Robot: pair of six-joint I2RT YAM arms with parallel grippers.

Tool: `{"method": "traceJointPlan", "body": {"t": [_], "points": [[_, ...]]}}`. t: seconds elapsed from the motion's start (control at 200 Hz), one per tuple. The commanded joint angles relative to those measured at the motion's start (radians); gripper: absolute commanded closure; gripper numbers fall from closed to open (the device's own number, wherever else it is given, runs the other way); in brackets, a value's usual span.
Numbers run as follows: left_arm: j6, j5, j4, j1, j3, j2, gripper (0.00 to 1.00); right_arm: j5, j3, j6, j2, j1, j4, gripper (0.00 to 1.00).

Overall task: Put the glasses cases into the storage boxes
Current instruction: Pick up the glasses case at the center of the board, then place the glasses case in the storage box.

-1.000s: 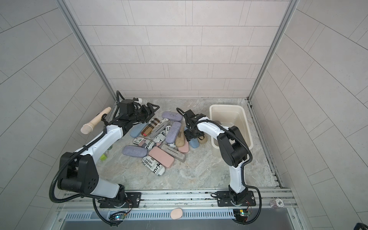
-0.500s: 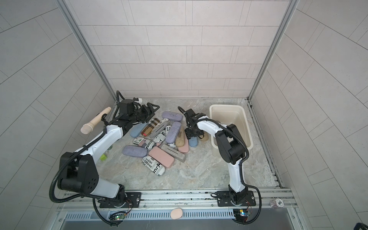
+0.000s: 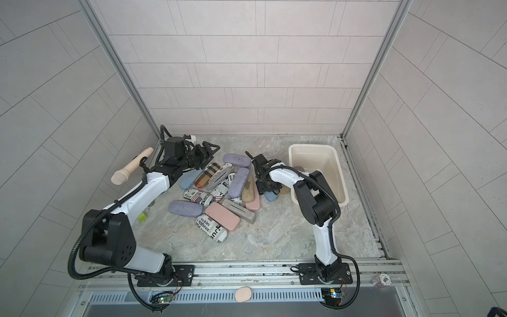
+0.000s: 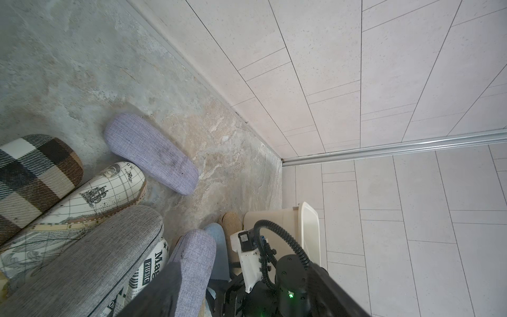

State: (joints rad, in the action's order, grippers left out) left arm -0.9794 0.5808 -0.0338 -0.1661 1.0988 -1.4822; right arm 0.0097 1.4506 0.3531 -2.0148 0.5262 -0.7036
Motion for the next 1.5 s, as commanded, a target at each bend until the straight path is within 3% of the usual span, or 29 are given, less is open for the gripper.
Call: {"method": "traceJointPlan", "body": {"t": [0.0, 0.31, 0.906, 1.251, 1.496], "points": [[-0.01, 0.021, -0.038, -0.004, -0.001, -0.01, 0.21, 0.041, 0.005, 0.021, -0.016, 0.025, -0.015, 0.28], [-0.008, 0.025, -0.042, -0.006, 0.0, -0.01, 0.21, 0.048, -0.025, 0.017, 0.002, 0.024, 0.01, 0.41], [-0.01, 0.054, -0.088, -0.012, -0.003, -0.015, 0.22, 0.06, -0.024, 0.0, 0.201, 0.028, -0.007, 0.45], [-0.077, 0.068, -0.274, -0.018, -0.054, -0.004, 0.19, 0.061, 0.091, -0.039, 0.309, 0.029, -0.114, 0.45], [-0.087, 0.07, -0.27, -0.051, 0.01, -0.035, 0.21, 0.038, 0.231, -0.076, 0.342, -0.001, -0.173, 0.45]]}}
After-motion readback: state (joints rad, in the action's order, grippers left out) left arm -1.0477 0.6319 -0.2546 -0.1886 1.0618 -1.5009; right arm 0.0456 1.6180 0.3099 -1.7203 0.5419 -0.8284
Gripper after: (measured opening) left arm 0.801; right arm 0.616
